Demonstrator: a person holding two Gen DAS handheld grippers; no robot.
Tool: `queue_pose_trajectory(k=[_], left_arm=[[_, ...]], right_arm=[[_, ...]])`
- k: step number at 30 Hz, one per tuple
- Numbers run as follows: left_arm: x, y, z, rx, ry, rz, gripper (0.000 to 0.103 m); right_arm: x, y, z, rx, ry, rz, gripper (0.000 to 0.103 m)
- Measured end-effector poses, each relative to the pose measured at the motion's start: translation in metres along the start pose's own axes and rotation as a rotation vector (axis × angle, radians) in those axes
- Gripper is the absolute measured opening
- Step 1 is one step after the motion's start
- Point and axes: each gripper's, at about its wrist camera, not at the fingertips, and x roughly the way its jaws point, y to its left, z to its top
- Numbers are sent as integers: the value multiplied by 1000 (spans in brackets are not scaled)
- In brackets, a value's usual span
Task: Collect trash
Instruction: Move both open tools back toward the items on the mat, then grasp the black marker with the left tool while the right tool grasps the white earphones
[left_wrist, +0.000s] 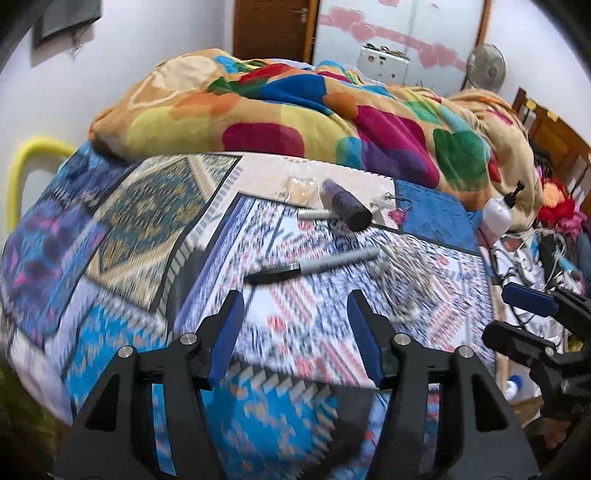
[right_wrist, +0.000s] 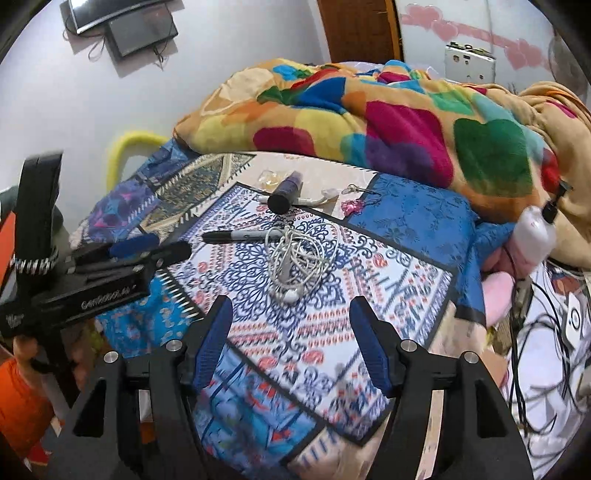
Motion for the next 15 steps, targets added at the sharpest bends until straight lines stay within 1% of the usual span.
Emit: queue_pose_trajectory(k=[3, 6, 9, 12, 13, 14, 15], left_arm=[[21, -1, 15, 45, 11, -26, 58], [40, -1, 26, 60, 17, -55, 58], [62, -3, 31, 80, 58, -69, 58], [80, -4, 30, 91, 115, -78, 58], [83, -5, 28, 100, 121, -89, 58], [83, -6, 25, 111, 110, -89, 58], [82, -6, 23, 121, 103, -86, 58]], right_arm=[[16, -2, 8, -16, 2, -7, 62], [35, -5, 15, -21, 18, -7, 62], [52, -11, 19, -11, 41, -1, 62], [65, -20, 21, 40, 69, 28, 62], [68, -22, 22, 53, 70, 39, 59], [70, -25, 21, 68, 72, 54, 50], [72, -25, 21, 74, 77, 62, 44]])
